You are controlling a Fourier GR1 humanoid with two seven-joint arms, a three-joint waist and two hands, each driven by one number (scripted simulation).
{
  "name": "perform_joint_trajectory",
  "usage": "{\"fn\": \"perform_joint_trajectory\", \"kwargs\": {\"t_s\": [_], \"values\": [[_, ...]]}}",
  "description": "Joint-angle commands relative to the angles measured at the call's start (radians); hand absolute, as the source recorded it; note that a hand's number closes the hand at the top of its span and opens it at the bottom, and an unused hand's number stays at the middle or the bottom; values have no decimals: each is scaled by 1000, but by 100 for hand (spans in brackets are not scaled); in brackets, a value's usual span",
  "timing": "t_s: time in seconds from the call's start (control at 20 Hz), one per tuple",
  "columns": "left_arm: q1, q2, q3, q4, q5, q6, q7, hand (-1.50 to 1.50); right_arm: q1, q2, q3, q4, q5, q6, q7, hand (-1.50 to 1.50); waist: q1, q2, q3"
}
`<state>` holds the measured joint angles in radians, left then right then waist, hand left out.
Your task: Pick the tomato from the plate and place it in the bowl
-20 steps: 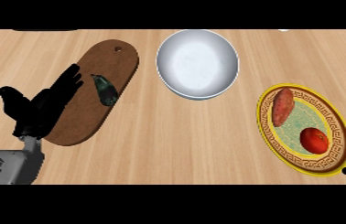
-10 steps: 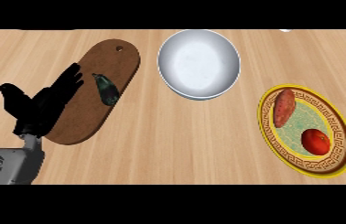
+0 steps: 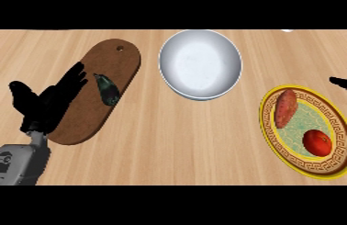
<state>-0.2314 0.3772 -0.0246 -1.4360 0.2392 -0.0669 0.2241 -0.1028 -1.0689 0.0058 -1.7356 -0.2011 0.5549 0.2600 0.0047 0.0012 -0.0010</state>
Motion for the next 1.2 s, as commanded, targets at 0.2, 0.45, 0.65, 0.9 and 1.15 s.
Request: {"fn": "perform_joint_trajectory", "kwargs": {"t_s": [0.2, 0.45, 0.65, 0.9, 1.15], "values": [[1, -9, 40, -36, -6, -23, 36, 0, -86, 75, 28, 7, 80, 111, 157, -150, -1, -1, 1], [44, -40, 31, -83, -36, -14, 41, 0, -73, 139, 38, 67, 226, 150, 84, -150, 3, 0, 1], [56, -24, 71, -128, -21, -44, 62, 0, -51, 186, 21, 46, 297, 165, 98, -150, -1, -2, 1], [28, -54, 67, -83, -66, -54, 62, 0, -94, 239, -27, 93, 325, 248, 107, -150, -4, -1, 1], [-55, -69, 94, 65, -83, -74, 17, 0, -91, 316, 2, 120, 451, 206, 54, -150, -8, 0, 1]]}}
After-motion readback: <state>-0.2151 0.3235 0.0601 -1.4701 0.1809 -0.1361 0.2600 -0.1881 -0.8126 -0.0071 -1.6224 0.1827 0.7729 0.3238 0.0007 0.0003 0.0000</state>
